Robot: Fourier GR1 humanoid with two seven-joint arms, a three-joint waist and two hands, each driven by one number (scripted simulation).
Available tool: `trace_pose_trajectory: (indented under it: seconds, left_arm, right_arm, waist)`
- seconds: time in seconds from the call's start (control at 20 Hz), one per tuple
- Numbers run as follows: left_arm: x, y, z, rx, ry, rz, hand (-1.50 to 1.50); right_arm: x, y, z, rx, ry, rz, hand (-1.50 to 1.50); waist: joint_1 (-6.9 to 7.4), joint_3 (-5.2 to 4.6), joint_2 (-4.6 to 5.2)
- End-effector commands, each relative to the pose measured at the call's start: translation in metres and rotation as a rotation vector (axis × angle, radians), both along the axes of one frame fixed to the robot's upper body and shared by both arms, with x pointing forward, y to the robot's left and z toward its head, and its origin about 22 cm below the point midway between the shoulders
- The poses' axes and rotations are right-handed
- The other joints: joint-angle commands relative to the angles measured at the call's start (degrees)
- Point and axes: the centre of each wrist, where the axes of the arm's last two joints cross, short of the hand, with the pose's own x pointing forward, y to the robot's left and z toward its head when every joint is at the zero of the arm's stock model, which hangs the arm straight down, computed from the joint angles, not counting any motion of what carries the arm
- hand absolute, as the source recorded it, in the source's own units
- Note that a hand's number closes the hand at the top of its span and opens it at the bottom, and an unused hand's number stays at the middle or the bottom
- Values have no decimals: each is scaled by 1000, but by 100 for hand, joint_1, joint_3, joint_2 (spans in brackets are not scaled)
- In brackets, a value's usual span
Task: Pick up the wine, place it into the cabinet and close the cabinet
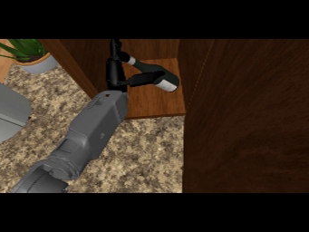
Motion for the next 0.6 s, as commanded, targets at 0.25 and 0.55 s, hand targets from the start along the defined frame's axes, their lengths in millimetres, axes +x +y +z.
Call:
trace_pose_trajectory:
  seconds: [0.25, 0.55]
  left_arm:
    - [-18, 16, -35, -26, 44, -58, -150]
    - [-17, 15, -32, -105, 45, -35, -150]
  right_arm:
    - [-13, 6, 12, 15, -23, 13, -150]
    - [-15, 9, 18, 30, -27, 48, -150]
  waist:
    - [146, -40, 6]
    - [-85, -43, 23]
